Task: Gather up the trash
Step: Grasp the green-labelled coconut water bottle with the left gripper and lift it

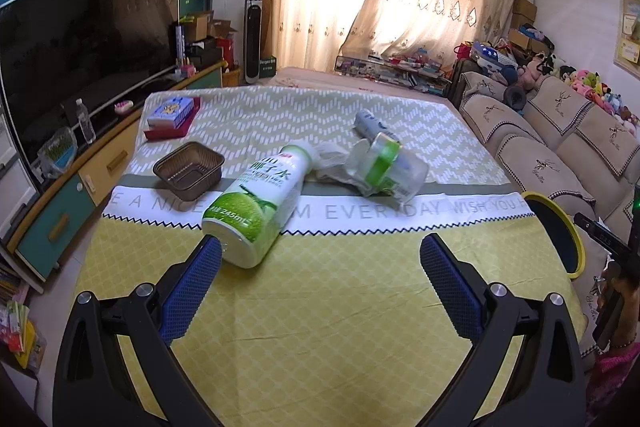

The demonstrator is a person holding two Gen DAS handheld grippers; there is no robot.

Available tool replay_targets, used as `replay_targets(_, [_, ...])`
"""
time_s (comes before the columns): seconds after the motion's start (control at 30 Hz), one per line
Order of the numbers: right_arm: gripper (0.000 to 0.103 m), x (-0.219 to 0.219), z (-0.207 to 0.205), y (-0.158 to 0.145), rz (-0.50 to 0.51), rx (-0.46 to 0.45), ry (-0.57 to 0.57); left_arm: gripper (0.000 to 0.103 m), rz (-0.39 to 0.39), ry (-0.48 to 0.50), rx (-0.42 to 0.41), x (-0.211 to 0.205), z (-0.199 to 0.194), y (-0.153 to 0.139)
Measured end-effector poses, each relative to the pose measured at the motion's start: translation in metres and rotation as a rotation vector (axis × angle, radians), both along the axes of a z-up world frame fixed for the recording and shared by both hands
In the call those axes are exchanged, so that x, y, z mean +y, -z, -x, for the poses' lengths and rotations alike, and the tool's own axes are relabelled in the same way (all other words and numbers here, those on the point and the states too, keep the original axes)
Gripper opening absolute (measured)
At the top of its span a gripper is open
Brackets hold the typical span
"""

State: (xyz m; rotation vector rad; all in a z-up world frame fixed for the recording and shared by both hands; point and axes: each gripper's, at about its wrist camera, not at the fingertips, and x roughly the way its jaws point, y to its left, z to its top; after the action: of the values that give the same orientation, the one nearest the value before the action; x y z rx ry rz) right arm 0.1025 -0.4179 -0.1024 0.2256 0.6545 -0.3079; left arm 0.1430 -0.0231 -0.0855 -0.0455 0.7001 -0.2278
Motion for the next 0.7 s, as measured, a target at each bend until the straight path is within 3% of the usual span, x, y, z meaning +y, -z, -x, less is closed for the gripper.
replay_targets(0.37, [0.083,0.013,-0.008,0.003,-0.013,0.014,-0.039,0.098,-0.059,0.052,0.047,0.021,-0.053,0.021])
replay_targets(0.7, [0.084,0.020,-0.014,0.006,-0.019,0.026,-0.063,0.097,-0.030,0.044,0.153,0.030,-0.097,0.052])
